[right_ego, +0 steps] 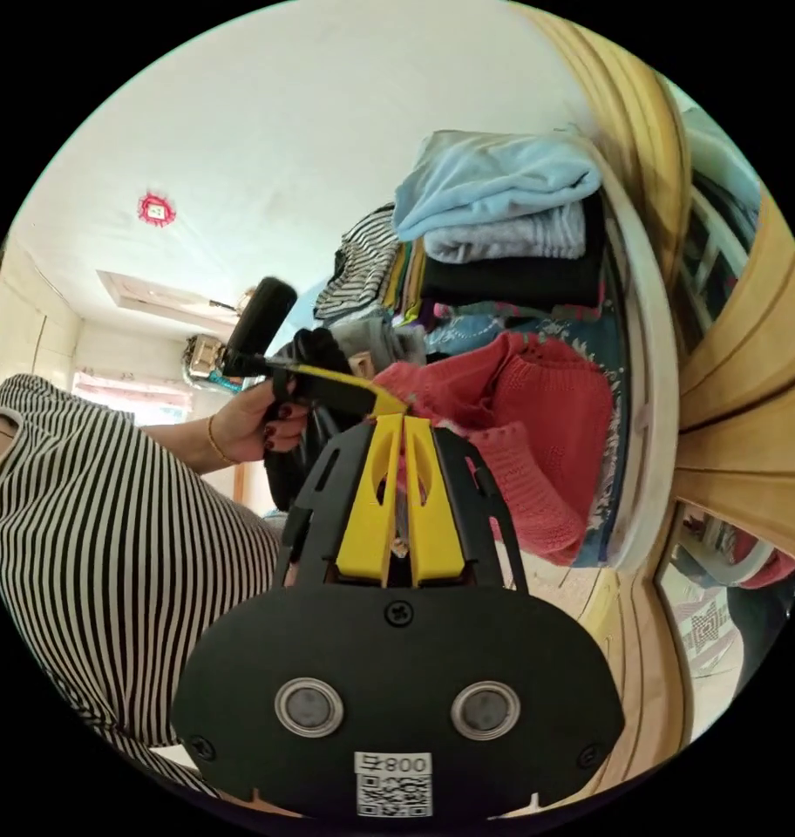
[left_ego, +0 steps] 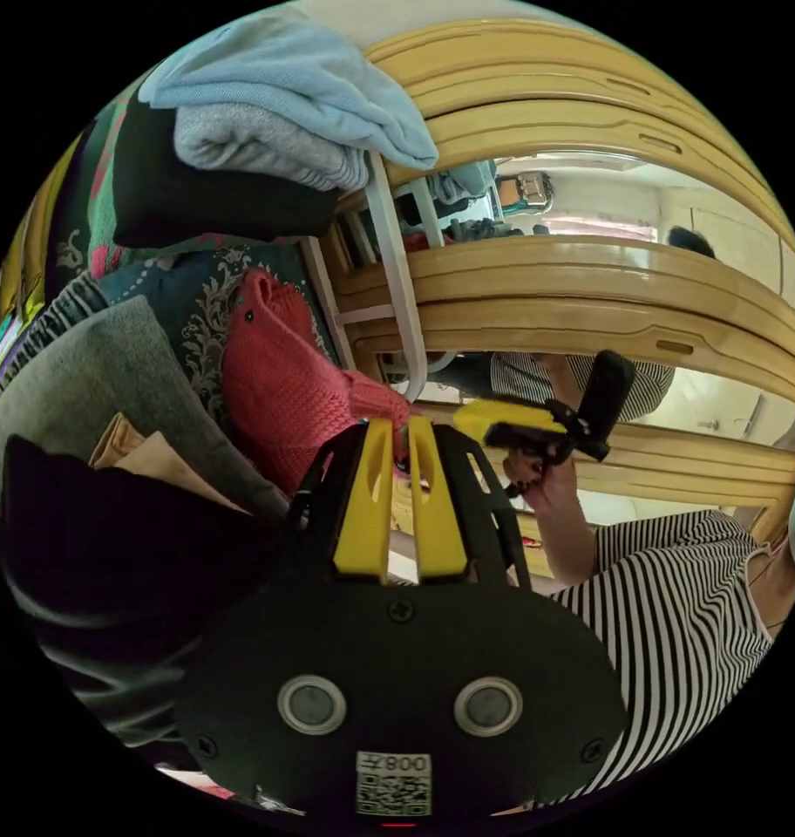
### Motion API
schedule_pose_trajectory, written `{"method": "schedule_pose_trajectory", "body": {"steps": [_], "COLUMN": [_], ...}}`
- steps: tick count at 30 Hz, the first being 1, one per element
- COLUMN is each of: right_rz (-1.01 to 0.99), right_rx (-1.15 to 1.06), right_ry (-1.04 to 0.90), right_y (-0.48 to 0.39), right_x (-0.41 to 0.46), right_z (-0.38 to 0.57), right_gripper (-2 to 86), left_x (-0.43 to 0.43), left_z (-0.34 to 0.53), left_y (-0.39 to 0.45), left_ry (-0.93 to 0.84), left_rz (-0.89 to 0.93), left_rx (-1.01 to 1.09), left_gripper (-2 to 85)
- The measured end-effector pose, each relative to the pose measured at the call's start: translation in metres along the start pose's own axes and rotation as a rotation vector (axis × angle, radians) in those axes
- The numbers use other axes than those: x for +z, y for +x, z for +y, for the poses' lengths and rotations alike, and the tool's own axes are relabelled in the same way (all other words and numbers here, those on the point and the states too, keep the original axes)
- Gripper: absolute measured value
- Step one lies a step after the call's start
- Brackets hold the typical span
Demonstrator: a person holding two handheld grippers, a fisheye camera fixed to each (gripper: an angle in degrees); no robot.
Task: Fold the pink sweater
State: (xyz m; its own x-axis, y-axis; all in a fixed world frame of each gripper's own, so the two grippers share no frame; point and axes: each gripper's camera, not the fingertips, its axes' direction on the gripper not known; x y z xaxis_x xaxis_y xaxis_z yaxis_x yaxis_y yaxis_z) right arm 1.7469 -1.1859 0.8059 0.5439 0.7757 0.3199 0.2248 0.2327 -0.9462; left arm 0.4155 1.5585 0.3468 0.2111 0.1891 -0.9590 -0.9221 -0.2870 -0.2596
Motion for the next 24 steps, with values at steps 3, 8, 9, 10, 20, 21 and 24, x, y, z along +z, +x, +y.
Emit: {"method": "schedule_pose_trajectory", "body": {"steps": [3, 8, 9, 10, 20, 21, 24], "right_rz": [0.062, 0.2, 0.194, 0.169, 0.158, 0.158, 0.151], "right_rx": [0.003, 0.035, 0.051, 0.073, 0.272, 0.276, 0.267], "right_ry": [0.036, 0.011, -0.009, -0.045, -0.282, -0.284, -0.307], "right_y": [0.013, 0.048, 0.056, 0.07, 0.15, 0.152, 0.152], "right_x": [-0.007, 0.044, 0.055, 0.077, 0.226, 0.231, 0.258], "right_z": [-0.022, -0.091, -0.1, -0.116, -0.173, -0.173, -0.172], "right_gripper": [3.2, 8.8, 9.0, 9.4, 10.9, 10.9, 9.7], "left_x": [-0.011, -0.023, -0.024, -0.025, -0.06, -0.067, -0.086], "left_z": [0.0, -0.004, -0.007, -0.008, -0.028, -0.029, -0.032], "left_y": [0.013, 0.041, 0.049, 0.053, 0.124, 0.131, 0.155], "left_ry": [-0.01, -0.034, -0.049, -0.054, -0.131, -0.132, -0.146], "left_rz": [-0.022, -0.04, -0.046, -0.05, -0.108, -0.107, -0.12], "left_rx": [0.021, 0.062, 0.075, 0.082, 0.19, 0.194, 0.22], "left_gripper": [3.5, 3.4, 3.4, 3.4, 3.5, 3.5, 3.5]}}
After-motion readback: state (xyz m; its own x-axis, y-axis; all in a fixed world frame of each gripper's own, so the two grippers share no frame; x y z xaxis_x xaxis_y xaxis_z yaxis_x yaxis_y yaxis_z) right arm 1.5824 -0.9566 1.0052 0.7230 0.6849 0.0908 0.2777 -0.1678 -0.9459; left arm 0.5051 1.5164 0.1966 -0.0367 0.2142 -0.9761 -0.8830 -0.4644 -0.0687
